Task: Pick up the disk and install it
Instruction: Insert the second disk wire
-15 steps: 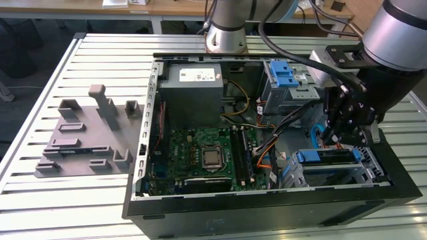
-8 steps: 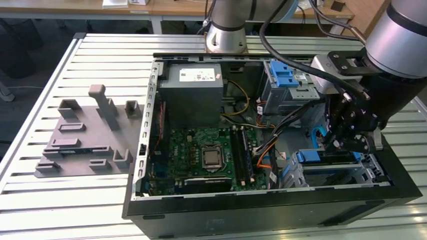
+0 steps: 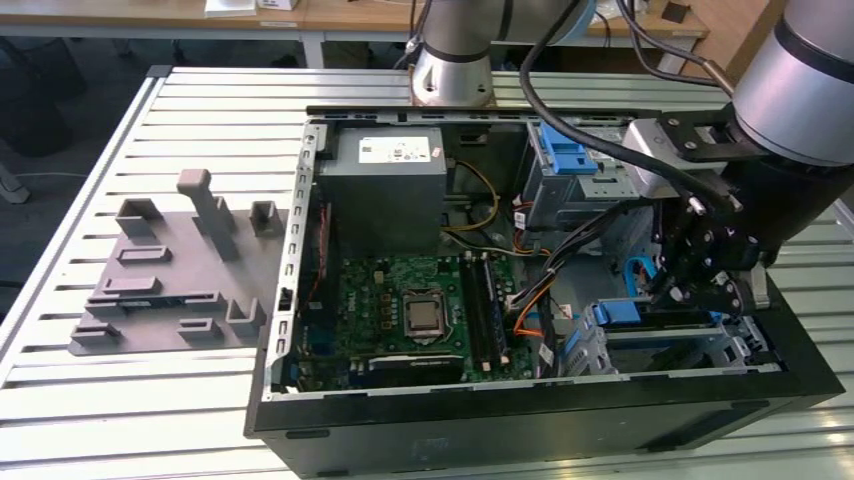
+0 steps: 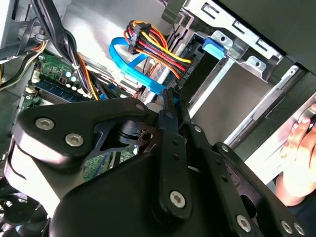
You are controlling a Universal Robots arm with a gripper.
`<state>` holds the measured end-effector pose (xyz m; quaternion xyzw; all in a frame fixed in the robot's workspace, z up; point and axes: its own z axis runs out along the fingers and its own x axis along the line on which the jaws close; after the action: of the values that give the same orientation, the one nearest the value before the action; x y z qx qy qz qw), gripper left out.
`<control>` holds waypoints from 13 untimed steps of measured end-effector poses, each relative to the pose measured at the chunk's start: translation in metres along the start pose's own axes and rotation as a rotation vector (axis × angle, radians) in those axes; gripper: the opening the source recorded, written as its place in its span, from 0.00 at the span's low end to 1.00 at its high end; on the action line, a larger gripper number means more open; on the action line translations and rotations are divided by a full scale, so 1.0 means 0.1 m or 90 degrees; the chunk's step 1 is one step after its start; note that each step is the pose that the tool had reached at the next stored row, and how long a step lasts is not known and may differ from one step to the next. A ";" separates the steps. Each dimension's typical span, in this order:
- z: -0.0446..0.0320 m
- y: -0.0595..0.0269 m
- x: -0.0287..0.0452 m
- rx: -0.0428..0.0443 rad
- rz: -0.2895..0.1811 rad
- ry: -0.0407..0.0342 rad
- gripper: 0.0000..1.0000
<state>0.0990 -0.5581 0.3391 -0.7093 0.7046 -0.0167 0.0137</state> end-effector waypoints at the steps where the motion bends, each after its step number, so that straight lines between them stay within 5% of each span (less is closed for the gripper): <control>1: 0.003 0.000 0.010 0.0003 0.000 -0.0001 0.16; 13: 0.036 0.003 0.014 0.0006 0.004 -0.0018 0.16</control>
<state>0.0989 -0.5595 0.3355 -0.7071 0.7068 -0.0160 0.0150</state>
